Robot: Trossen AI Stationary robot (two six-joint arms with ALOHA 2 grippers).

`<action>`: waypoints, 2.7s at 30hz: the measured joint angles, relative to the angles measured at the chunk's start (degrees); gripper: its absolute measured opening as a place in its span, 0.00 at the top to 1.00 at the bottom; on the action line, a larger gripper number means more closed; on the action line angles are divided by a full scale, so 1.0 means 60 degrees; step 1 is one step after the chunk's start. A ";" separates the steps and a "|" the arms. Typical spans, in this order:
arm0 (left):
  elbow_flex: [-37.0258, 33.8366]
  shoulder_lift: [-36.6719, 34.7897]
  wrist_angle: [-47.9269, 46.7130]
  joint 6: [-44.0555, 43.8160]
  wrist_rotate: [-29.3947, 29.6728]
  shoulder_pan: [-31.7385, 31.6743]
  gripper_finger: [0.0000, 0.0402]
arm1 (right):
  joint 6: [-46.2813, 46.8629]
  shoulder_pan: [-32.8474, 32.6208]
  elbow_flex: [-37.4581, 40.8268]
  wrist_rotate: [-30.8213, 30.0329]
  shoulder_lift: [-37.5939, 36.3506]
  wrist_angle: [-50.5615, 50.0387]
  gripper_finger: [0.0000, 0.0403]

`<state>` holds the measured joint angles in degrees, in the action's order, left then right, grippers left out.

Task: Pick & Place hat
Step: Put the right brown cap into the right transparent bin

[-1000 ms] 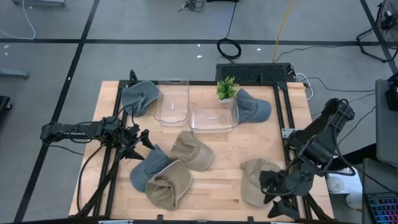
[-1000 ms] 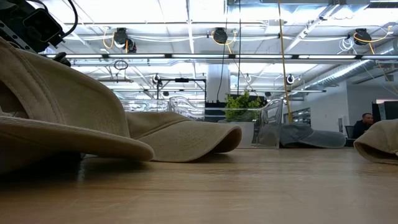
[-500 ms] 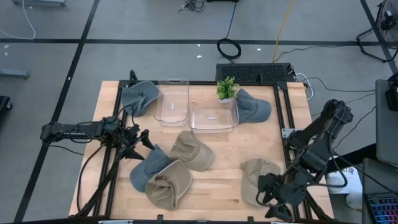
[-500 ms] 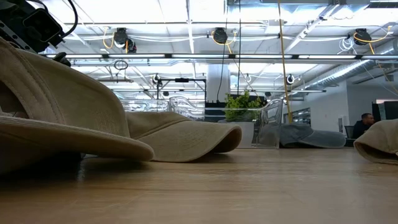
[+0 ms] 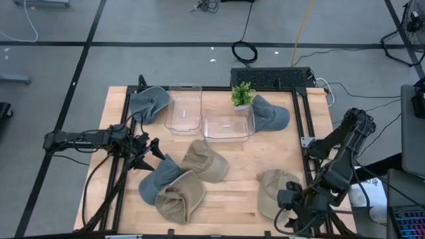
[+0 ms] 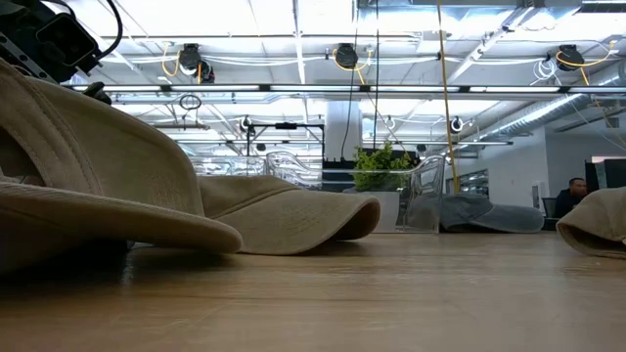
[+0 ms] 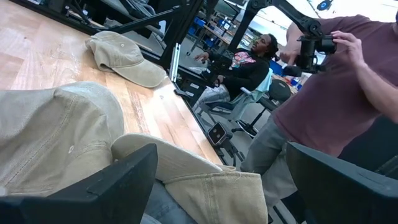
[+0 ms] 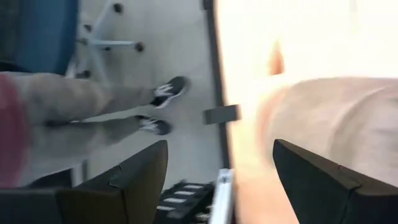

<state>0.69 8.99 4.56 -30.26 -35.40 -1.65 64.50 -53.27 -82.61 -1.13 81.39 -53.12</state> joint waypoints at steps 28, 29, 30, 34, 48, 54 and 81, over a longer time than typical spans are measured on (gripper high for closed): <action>0.0003 -0.0002 0.0004 -0.0002 -0.0002 0.0001 0.10 | -0.0860 0.0067 0.3524 -0.0303 -0.0060 0.0384 0.41; 0.0004 -0.0004 0.0004 -0.0004 0.0000 0.0004 0.10 | -0.0926 0.0067 0.3660 -0.0298 -0.0060 0.0479 0.41; 0.0000 -0.0004 0.0004 -0.0003 -0.0004 0.0000 0.10 | -0.0987 0.0067 0.3788 -0.0270 -0.0060 0.0578 0.41; 0.0001 -0.0001 0.0004 -0.0001 0.0000 0.0001 0.10 | -0.1175 0.0067 0.4322 -0.0046 -0.0060 0.1142 0.40; 0.0003 -0.0001 0.0004 0.0000 -0.0003 0.0001 0.10 | -0.1365 0.0194 0.5379 -0.0130 -0.0065 0.1741 0.40; 0.0001 -0.0004 0.0006 0.0000 -0.0001 0.0001 0.10 | -0.1439 0.0283 0.5599 0.0236 -0.0071 0.2213 0.47; 0.0004 -0.0004 0.0004 -0.0004 -0.0004 0.0001 0.10 | -0.2444 0.0322 0.5607 0.0220 -0.0071 0.2173 1.00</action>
<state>0.71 8.97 4.58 -30.28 -35.42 -1.64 49.83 -51.33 -48.96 0.19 80.97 -40.08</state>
